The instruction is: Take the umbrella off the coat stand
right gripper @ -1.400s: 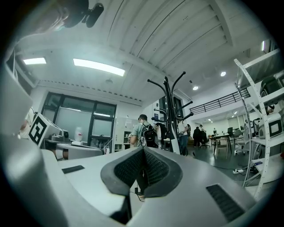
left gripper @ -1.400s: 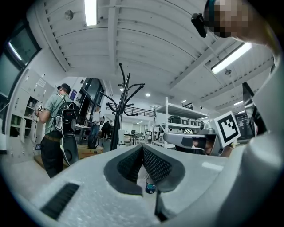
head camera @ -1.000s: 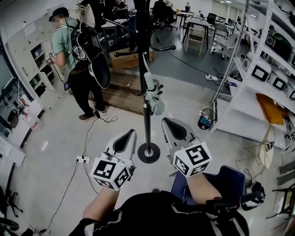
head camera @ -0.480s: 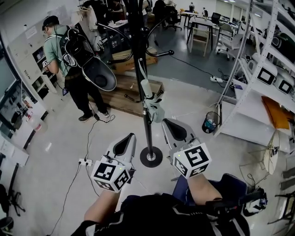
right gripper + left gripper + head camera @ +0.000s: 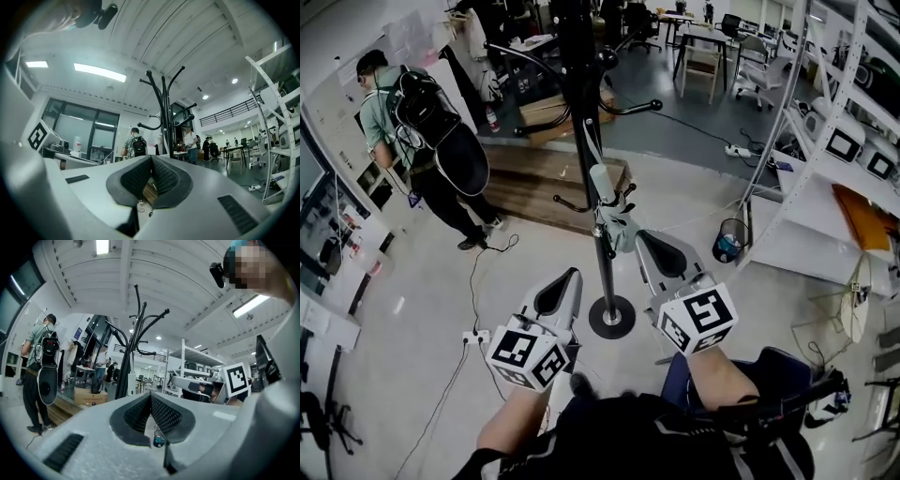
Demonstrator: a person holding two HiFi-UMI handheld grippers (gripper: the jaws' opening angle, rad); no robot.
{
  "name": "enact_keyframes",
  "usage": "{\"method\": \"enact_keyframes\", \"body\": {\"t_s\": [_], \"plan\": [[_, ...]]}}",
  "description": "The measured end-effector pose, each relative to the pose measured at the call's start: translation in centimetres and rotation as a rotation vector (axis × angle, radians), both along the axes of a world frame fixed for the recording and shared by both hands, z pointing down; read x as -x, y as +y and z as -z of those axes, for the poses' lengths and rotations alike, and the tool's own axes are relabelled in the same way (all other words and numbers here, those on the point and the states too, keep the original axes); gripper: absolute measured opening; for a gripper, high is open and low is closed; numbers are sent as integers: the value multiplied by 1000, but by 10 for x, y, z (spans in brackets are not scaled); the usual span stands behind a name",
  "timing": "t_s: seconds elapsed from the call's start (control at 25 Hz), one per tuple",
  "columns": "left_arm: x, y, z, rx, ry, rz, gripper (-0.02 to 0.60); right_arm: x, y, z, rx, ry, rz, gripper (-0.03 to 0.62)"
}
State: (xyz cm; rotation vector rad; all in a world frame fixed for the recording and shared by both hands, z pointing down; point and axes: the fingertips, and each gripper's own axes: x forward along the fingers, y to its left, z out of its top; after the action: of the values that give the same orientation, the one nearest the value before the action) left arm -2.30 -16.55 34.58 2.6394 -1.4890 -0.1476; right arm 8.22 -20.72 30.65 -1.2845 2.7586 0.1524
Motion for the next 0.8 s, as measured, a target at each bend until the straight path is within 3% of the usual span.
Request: {"method": "enact_keyframes", "body": {"t_s": [0.16, 0.8], "plan": [[11, -15, 14, -44, -35, -28, 9, 16, -15, 2, 11, 18, -23, 3], [48, -75, 23, -95, -27, -205, 9, 71, -59, 1, 1, 75, -109, 5]]}}
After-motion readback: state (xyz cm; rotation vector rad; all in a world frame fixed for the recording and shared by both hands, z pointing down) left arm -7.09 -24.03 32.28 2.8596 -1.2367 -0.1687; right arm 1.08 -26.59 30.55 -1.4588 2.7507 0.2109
